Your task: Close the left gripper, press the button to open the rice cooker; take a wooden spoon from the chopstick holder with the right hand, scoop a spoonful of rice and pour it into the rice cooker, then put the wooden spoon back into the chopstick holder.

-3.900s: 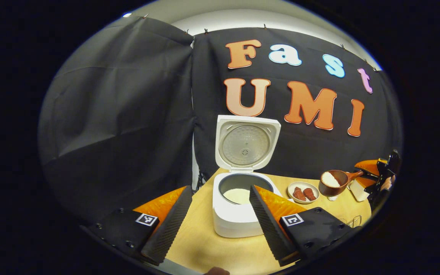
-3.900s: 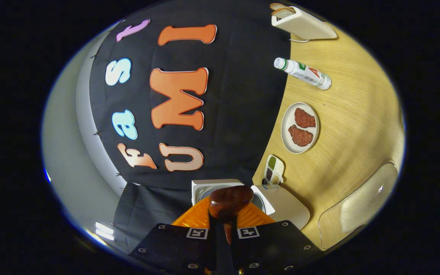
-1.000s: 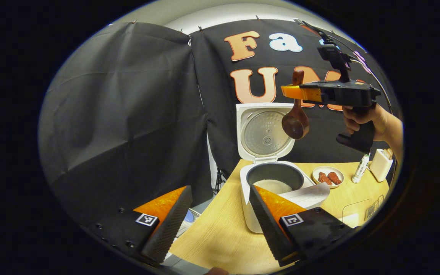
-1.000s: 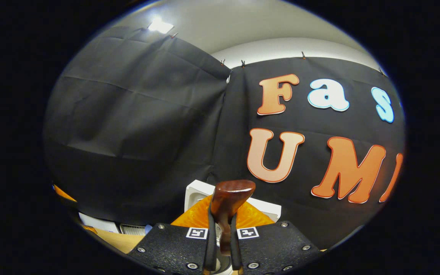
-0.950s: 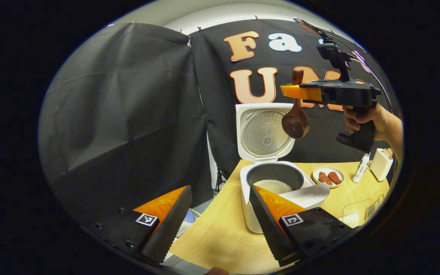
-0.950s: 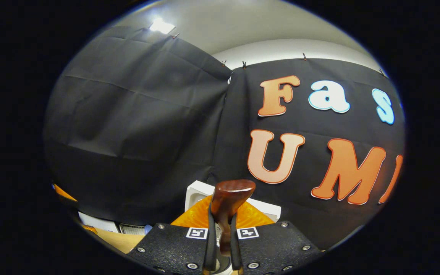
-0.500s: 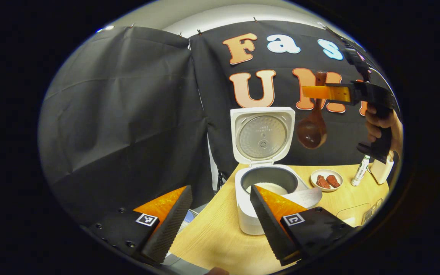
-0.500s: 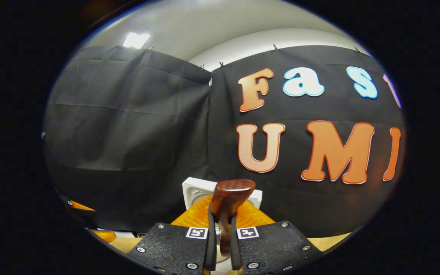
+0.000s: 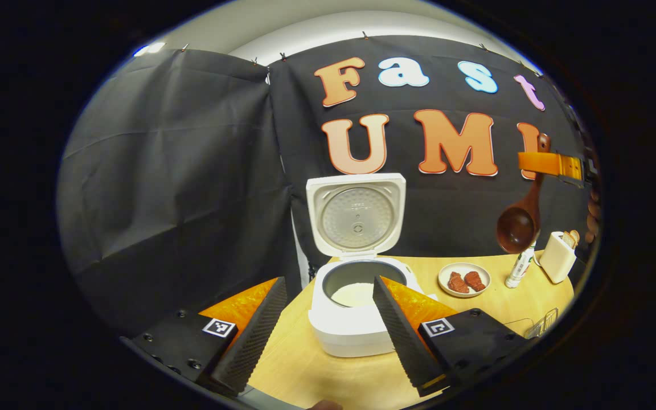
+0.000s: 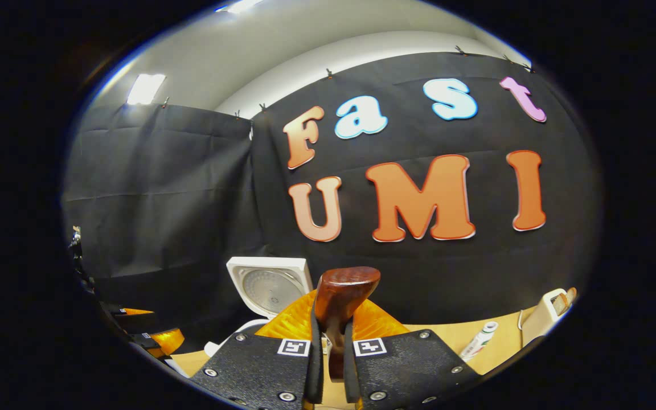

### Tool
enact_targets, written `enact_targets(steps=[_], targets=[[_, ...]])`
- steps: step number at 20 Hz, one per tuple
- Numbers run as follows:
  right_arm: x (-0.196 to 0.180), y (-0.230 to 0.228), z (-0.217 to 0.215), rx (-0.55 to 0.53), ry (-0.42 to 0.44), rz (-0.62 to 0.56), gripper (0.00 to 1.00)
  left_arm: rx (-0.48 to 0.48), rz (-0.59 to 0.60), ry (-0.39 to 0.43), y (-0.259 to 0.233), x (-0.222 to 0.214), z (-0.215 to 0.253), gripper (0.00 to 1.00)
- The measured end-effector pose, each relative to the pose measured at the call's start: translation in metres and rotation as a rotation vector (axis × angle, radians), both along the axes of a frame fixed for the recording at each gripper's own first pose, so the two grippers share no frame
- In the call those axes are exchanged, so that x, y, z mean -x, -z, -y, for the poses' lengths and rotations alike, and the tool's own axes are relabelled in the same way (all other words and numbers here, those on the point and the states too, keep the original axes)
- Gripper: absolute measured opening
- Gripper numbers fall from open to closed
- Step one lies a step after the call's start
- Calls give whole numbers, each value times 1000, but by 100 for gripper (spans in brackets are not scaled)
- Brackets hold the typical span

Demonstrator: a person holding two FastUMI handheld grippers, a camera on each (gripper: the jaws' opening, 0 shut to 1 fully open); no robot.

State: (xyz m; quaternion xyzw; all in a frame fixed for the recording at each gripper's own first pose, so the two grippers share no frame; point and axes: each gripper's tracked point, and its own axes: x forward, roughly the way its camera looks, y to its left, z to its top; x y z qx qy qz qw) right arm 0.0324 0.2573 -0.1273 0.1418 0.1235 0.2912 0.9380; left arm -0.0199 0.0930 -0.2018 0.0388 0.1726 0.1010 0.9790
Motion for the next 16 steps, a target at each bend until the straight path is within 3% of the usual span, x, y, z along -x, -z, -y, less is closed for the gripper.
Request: enact_targets(steps=[8,16], targets=[[30,87,149,54,234,-188,14,24,32,41,-21,-20,44,100],[83,168,241,89,416,-394,14,-3,68,57,-44,-43,49,100]])
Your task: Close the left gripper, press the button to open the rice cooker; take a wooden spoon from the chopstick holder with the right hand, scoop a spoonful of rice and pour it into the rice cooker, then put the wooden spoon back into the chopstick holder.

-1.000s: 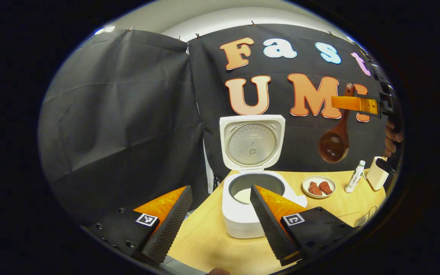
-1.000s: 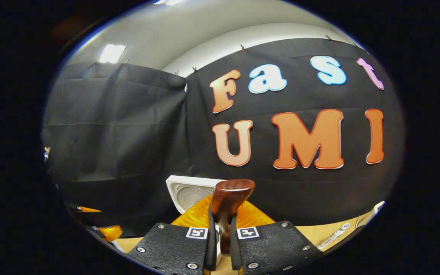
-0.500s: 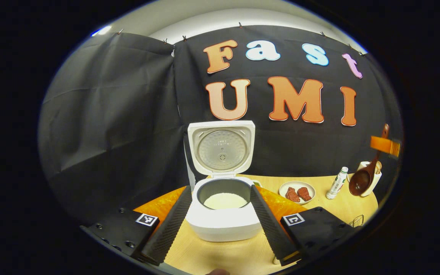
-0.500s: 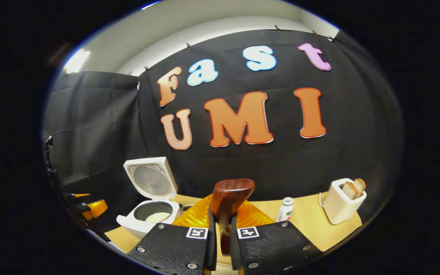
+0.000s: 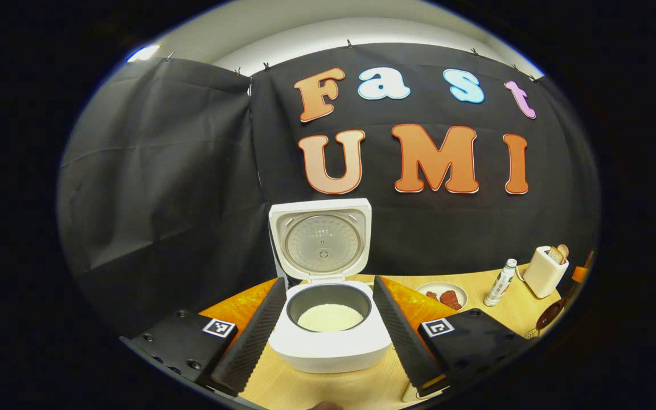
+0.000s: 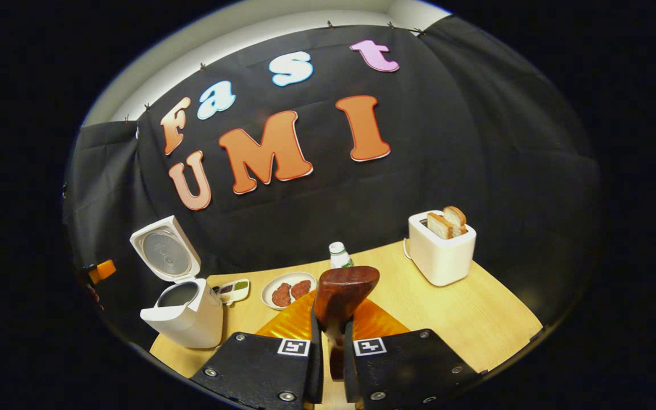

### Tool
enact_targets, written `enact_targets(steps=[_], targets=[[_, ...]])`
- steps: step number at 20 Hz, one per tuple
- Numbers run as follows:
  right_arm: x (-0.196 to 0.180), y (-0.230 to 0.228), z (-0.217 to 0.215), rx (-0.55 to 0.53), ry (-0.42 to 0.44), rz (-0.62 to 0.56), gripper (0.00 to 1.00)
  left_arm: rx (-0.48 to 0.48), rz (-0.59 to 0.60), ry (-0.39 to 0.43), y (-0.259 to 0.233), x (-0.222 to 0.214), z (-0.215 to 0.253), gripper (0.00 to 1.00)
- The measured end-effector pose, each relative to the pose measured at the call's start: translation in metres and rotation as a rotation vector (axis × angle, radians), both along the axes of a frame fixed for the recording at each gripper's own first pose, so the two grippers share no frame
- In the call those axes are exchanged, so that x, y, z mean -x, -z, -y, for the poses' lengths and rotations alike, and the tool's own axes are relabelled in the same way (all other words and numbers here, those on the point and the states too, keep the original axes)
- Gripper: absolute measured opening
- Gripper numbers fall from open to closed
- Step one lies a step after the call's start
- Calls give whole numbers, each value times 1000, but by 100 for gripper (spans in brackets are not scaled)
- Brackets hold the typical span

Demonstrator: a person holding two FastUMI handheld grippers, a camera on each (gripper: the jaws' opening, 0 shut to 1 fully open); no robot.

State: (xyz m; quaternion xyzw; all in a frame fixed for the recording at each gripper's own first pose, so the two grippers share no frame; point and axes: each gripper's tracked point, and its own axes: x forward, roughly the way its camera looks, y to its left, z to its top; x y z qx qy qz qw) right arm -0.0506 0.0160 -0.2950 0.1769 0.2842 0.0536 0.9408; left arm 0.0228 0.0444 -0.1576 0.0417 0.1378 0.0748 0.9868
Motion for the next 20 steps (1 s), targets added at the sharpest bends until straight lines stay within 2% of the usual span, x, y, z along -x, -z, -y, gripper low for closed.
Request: enact_targets(steps=[3,6,8,12,16,18,20], targets=[[18,29,7,10,22,-61,14,-9,31,-2,-12,-12,-5,100],[24,52,6,-3,28,-55,14,-5,57,-15,-25,-21,-13,100],[34,81,5,-30,46,-119,14,2,63,-21,-27,-24,-19,100],[48,102,3,-58,72,-141,16,2,75,-45,-35,-30,-41,100],[58,112,8,-85,126,-195,19,52,83,-36,-45,-45,-49,100],[66,124,20,-31,154,-247,22,76,93,-26,-56,-61,-54,100],[68,127,32,18,178,-279,22,57,88,-40,-59,-83,-63,100]])
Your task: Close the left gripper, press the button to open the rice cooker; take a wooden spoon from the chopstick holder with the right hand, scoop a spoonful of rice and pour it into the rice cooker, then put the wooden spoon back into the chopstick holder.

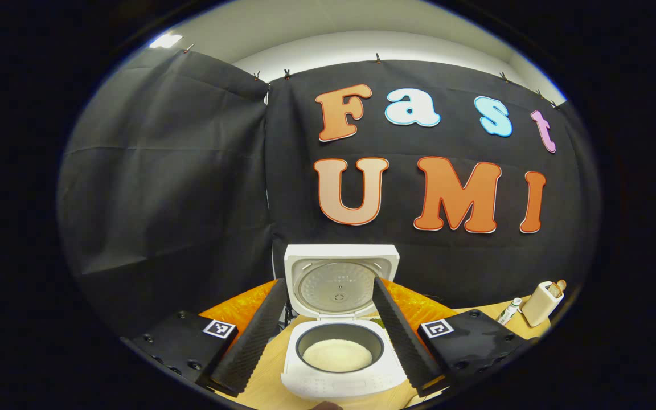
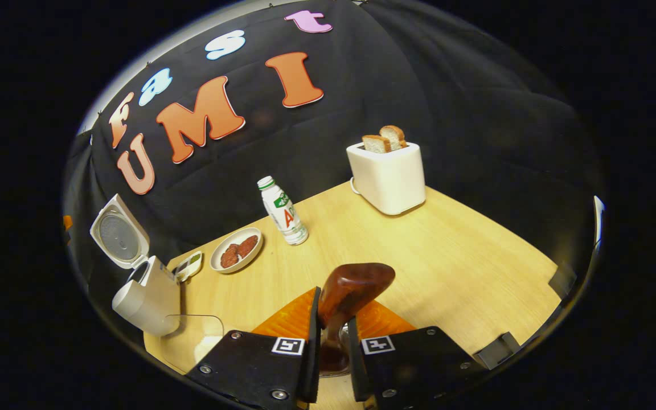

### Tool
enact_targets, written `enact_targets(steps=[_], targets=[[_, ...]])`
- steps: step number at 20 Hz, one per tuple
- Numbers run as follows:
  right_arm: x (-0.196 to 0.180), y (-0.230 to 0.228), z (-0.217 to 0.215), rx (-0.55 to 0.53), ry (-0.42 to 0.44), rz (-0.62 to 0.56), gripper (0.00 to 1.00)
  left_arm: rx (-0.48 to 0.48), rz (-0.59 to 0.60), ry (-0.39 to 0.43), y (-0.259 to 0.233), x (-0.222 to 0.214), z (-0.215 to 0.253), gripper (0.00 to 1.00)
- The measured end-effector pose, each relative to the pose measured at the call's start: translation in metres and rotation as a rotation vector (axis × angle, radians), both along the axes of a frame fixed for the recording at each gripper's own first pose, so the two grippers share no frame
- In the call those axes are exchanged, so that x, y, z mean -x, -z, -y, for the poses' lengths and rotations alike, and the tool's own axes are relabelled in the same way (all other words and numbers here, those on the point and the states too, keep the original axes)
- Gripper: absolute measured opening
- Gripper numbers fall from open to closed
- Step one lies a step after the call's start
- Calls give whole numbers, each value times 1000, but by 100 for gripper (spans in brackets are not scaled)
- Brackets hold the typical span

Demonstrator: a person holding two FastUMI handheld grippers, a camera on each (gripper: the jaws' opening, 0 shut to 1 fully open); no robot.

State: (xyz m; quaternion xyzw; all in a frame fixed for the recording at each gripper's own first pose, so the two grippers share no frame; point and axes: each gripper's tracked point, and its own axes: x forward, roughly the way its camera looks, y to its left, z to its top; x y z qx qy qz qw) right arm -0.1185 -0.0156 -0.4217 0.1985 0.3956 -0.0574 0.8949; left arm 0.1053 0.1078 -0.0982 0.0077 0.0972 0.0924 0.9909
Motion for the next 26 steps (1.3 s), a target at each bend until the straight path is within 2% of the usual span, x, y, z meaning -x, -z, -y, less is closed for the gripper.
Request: enact_targets(steps=[3,6,12,16,18,21,24,26], targets=[[11,-5,12,29,23,-51,28,5,-17,5,-5,-34,-4,100],[21,-9,29,111,47,-72,50,-31,-41,7,-8,-72,-16,100],[33,-62,43,206,67,-15,62,13,-37,32,-19,-151,-25,100],[30,-99,54,253,87,41,68,-24,-74,18,-6,-204,-32,100],[29,-114,56,256,98,64,69,-16,-119,-10,11,-223,-39,100],[28,-129,58,265,113,96,71,1,-192,-9,34,-251,-36,100],[32,-127,58,261,118,79,70,37,-311,-39,67,-247,-36,100],[30,-129,57,263,117,89,71,32,-319,-78,70,-242,-44,100]])
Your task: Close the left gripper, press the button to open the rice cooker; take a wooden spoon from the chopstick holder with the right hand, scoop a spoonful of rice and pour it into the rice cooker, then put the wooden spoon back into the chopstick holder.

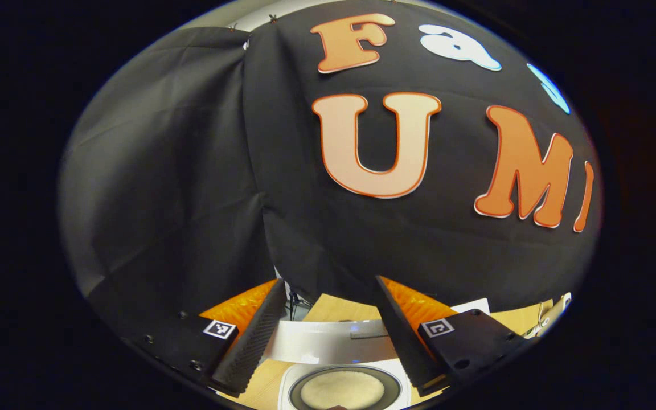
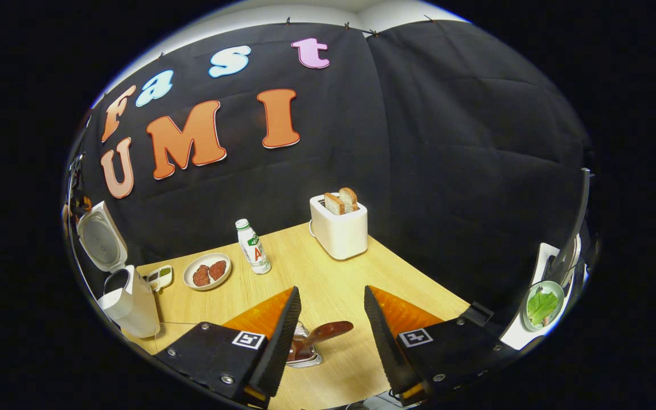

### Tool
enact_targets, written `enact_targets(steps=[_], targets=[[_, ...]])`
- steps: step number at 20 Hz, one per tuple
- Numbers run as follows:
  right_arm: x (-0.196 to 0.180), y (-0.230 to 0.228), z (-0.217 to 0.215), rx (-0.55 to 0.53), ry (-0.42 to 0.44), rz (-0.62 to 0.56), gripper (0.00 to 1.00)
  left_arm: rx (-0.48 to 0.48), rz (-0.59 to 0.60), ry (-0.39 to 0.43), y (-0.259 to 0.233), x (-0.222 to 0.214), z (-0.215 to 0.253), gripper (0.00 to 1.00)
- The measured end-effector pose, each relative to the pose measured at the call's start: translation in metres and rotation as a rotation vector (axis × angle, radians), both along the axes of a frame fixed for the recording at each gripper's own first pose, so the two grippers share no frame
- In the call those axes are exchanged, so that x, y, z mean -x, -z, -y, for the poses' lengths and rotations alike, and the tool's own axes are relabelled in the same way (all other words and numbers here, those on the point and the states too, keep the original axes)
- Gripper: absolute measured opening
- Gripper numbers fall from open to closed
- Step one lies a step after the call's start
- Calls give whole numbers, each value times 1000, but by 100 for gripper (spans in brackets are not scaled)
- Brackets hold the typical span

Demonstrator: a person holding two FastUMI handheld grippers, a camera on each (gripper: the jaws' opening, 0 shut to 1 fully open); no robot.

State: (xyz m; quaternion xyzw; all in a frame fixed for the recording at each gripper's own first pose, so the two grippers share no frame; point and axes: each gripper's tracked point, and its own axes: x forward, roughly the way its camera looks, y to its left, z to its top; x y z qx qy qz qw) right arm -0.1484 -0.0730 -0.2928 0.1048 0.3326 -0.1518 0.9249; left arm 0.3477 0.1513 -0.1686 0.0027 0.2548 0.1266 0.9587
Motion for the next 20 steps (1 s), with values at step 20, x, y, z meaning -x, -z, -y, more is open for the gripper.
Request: enact_targets(steps=[20], targets=[[-41,21,-50,-141,-166,3,72,178,-554,87,136,152,50,88]])
